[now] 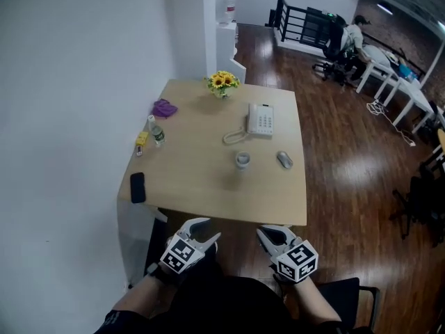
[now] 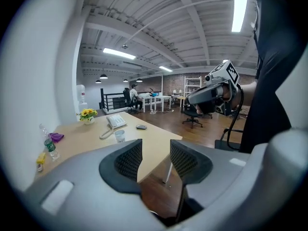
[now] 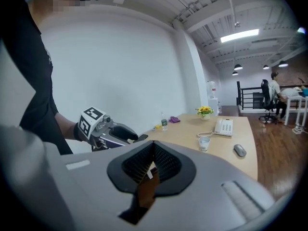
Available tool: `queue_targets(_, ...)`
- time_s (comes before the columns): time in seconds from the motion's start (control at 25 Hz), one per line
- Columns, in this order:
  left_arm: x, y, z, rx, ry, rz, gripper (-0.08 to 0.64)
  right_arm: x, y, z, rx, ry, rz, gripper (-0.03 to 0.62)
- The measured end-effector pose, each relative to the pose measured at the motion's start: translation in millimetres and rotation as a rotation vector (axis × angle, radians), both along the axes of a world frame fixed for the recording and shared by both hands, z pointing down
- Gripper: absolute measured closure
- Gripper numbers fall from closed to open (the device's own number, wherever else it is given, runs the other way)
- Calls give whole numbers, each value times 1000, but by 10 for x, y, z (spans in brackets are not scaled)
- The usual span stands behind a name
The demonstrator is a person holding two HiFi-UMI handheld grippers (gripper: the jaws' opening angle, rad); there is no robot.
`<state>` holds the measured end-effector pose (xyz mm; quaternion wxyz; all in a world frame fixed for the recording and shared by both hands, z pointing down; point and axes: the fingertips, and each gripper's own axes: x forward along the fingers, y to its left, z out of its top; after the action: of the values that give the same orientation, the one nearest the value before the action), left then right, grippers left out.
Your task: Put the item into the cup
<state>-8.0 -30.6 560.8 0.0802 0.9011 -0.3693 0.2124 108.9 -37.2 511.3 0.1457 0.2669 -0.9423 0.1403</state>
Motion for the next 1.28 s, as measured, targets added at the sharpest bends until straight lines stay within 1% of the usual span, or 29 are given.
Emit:
queue_targets(0.2, 181, 597, 9, -5, -57, 16, 383, 181, 526, 91, -27, 2, -20, 584)
queue_targets(0.32, 232, 816, -49, -1, -56, 10, 383, 255, 717, 125, -31, 17, -23, 584)
queue_targets(0.48, 213, 1015, -99, 2, -50, 14, 383, 235, 859, 90, -17, 13, -16, 584)
queue_targets(0.6, 181, 1119, -81, 0, -49, 22, 383, 209, 930, 48, -7, 7, 3, 584)
queue_targets(0.72, 130, 1186, -98, 4, -43, 32, 383, 162, 1004, 34, -16, -3, 23, 584)
queue_targets(0.84, 66, 1254, -130, 13, -32, 39, 385, 87, 1061, 51, -22, 6, 30, 584)
queue_targets(1.0, -27, 1361, -81, 2, -32, 51, 384, -26, 1133, -13, -12, 5, 37, 584)
queue_targets(1.28, -157, 1351, -143, 31, -11, 55, 385, -98, 1226, 1, -3, 42, 58, 584)
